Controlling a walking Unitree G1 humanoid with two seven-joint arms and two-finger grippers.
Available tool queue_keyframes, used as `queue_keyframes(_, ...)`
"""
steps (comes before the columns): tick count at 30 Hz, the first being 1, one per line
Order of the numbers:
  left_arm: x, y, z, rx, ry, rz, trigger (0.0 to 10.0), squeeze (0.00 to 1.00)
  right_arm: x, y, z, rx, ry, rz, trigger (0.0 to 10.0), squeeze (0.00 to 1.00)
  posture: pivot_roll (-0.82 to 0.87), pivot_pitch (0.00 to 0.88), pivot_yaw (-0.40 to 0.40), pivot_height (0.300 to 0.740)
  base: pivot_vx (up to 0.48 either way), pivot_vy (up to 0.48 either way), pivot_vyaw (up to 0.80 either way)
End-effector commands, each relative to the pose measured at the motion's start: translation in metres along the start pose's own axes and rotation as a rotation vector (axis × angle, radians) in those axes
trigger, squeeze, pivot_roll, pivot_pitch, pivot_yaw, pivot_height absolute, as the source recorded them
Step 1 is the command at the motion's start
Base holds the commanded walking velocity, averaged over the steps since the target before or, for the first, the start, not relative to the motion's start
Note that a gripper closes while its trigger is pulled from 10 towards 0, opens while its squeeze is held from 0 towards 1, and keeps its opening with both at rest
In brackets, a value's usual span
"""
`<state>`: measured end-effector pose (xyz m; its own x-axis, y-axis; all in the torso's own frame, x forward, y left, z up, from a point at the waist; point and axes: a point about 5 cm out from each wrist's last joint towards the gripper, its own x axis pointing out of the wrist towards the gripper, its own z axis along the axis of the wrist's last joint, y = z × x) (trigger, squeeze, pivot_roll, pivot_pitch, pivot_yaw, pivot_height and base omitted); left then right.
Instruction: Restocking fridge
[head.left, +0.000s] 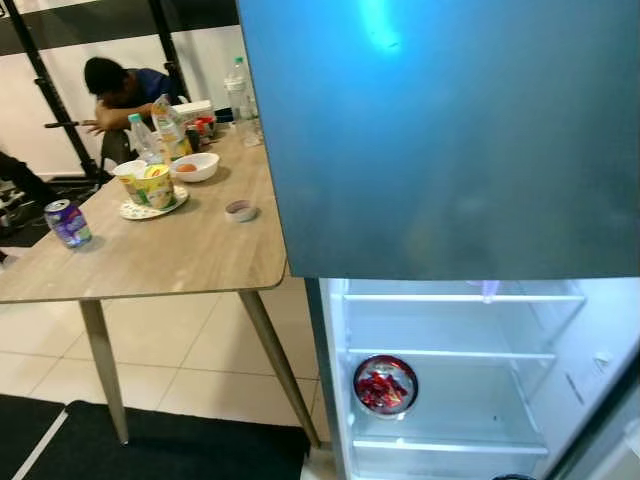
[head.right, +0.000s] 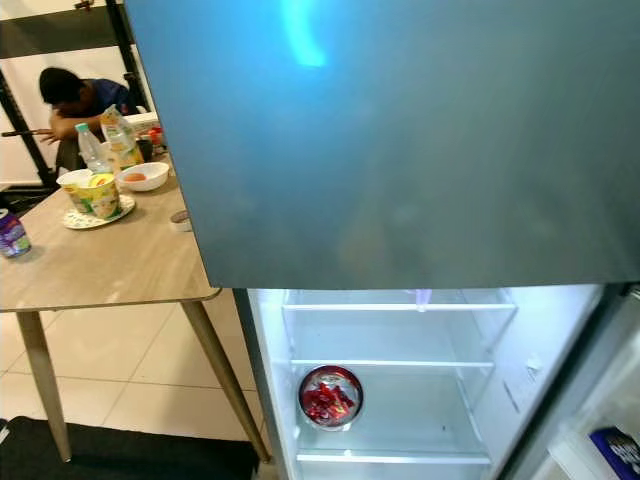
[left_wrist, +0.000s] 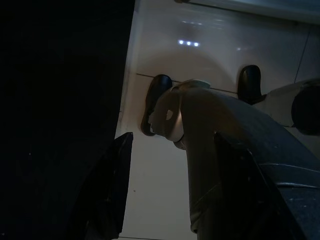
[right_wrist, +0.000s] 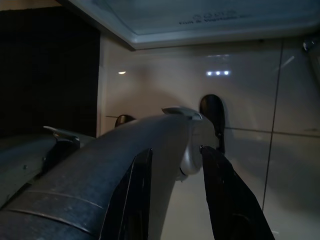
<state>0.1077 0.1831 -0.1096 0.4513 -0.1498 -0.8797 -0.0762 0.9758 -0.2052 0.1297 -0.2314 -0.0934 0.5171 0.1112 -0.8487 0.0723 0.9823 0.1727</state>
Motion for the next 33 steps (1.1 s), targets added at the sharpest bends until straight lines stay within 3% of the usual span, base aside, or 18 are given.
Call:
queue_keyframes(1, -0.0002, -0.0007, -0.0032, 0.008, 0.015, 0.002, 10.0, 0.00, 0.0009, 0.0019, -0.0003, 0.001, 0.007, 0.001, 10.0, 0.00, -0.08, 0.000, 0.032, 0.740, -0.360, 0.000, 0.00)
queue_keyframes(30, -0.0004, -0.0006, -0.0045, 0.011, 0.019, 0.006, 10.0, 0.00, 0.0007, 0.0013, -0.0009, 0.011, 0.016, 0.005, 10.0, 0.00, -0.08, 0.000, 0.030, 0.740, -0.373, 0.000, 0.00)
queue_keyframes(33, -0.0004, -0.0007, -0.0047, 0.012, 0.021, 0.006, 10.0, 0.00, 0.0007, 0.0019, -0.0021, 0.010, 0.029, 0.012, 10.0, 0.00, -0.08, 0.000, 0.030, 0.740, -0.384, 0.000, -0.79)
